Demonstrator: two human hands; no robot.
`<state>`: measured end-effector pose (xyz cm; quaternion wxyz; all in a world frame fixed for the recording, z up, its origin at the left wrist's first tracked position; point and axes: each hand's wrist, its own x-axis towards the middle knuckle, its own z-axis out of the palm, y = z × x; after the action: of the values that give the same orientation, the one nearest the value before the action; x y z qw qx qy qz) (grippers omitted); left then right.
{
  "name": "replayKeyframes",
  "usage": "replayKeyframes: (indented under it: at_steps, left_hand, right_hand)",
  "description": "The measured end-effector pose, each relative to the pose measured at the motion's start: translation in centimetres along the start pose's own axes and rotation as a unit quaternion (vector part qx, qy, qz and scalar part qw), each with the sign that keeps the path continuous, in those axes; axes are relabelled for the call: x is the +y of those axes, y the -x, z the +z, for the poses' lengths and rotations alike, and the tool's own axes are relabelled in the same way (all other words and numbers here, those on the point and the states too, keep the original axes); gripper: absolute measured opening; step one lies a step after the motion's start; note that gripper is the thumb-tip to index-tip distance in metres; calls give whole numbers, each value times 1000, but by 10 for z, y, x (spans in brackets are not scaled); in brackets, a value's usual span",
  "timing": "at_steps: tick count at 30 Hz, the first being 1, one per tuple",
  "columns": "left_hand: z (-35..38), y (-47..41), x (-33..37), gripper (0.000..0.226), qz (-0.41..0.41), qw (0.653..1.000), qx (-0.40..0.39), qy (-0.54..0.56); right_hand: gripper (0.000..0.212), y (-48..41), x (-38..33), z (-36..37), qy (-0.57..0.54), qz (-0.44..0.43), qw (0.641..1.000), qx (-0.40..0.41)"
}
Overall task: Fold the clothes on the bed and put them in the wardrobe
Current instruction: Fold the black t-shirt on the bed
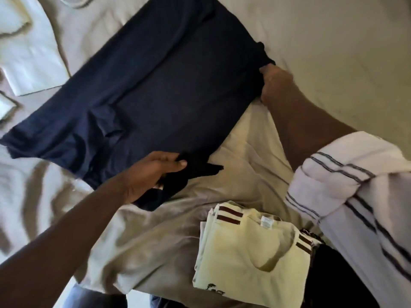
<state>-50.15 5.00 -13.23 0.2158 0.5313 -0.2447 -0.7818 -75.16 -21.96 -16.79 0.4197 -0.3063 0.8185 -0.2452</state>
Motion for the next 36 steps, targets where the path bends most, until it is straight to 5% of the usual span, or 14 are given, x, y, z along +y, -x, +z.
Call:
replayKeyframes:
  at_steps: [4,7,11,15,19,22,25,28,32,36]
  left_hand:
    - [-21,30,11,19,49,982,59,171]
    - [-46,48,10,51,96,945,114,292]
    - [-90,61,0,51,148,884,228,381]
    - [-124,54,-19,22,92,879,367,290]
    - [-121,44,-26,26,90,839,466,264]
    - [-106,37,-27,10,84,841,473,250]
    - [-99,31,-29,12,111,837,506,175]
    - [-99,32,-25,12,147,773,604,128]
    - [-89,35,-20,43,45,700,713,6]
    - [-74,16,8,43,207,699,633,-262]
  right_hand:
    - [19,12,-18,3,-46,-54,993,95]
    - [9,23,-39,16,-96,-119,977,152]
    - [12,26,-74,54,-123,-184,967,126]
    - [22,39,-86,100,-104,-133,984,-54]
    - [28,46,-71,116,88,-238,967,33]
    - [33,58,-50,114,166,-200,959,113]
    - [49,58,-21,112,268,-204,941,44]
    - [68,60,0,108,390,-262,883,2]
    - [60,54,-6,107,369,-275,887,28]
    - [53,38,-30,108,229,-227,939,118]
